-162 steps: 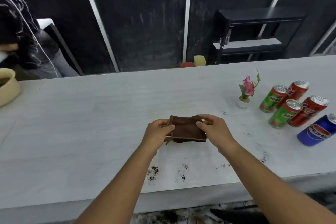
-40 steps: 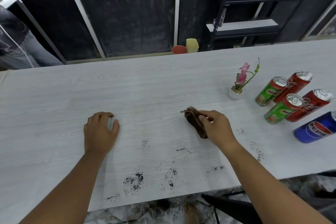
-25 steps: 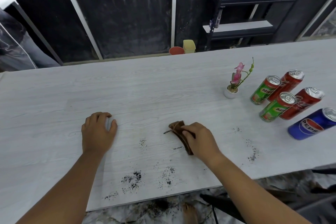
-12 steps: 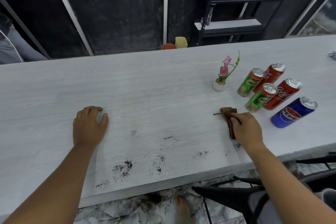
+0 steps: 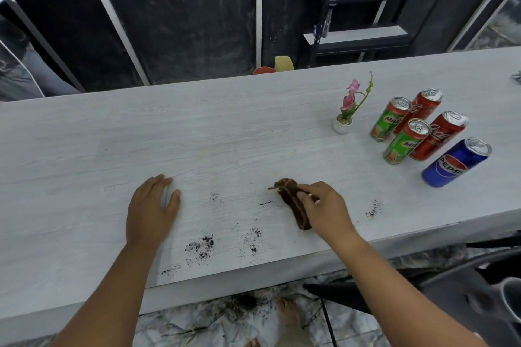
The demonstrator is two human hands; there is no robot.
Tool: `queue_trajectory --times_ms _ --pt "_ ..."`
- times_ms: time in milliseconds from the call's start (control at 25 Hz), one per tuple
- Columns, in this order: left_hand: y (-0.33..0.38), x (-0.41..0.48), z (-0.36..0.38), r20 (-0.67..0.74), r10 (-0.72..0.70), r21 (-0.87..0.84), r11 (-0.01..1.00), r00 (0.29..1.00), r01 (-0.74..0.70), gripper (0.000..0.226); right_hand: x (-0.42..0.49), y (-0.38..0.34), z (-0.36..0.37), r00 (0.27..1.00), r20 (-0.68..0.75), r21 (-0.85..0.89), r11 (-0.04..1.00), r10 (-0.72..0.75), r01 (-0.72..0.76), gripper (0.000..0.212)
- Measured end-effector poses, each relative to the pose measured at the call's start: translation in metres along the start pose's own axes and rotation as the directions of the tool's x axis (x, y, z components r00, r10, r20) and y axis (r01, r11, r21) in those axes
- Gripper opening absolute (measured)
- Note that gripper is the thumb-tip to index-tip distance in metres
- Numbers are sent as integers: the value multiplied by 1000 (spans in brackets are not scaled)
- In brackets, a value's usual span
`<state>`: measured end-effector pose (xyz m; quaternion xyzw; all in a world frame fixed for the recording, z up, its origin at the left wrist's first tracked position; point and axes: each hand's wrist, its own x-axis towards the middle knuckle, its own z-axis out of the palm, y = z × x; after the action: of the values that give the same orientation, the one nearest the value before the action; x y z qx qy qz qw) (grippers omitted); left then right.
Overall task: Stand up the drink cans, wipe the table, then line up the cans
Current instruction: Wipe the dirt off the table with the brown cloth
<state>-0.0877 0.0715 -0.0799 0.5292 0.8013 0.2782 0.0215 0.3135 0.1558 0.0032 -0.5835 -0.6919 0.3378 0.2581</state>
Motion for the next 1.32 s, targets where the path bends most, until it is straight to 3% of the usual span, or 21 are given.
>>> queue_trajectory --times_ms 120,320,440,760,920,1040,1160,1240,1320 --pt "-1 1 3 -29 5 1 1000 1000 -5 36 2 21 -49 985 -163 60 997 63 -54 22" --pt "-5 0 6 -15 -6 -6 1000 1000 6 38 0 88 -127 907 -366 -198 934 210 -296 27" --pt "-4 0 6 4 -13 -13 1000 1000 13 39 -14 102 -111 915 -332 -310 890 228 -334 29" --pt "9 -8 -3 64 -47 -14 999 997 48 43 -57 18 10 987 -162 -240 971 -20 -20 26" --pt "-1 -23 -15 99 4 -38 999 995 0 43 -65 -9 45 999 -44 -55 998 5 -8 26" --pt "-26 -33 -31 132 68 -3 998 989 -68 44 -51 -6 21 988 -149 53 998 44 -37 22" --pt "-34 -43 -35 102 62 -3 998 993 -62 42 -28 14 -19 971 -233 -68 995 61 -79 24" --pt "-29 -44 -32 66 60 0 998 996 -60 39 -20 24 -26 967 -230 -220 963 105 -157 28" --pt "-26 -43 -33 38 79 6 997 996 -79 39 -26 21 -11 973 -218 -320 936 76 -145 29"
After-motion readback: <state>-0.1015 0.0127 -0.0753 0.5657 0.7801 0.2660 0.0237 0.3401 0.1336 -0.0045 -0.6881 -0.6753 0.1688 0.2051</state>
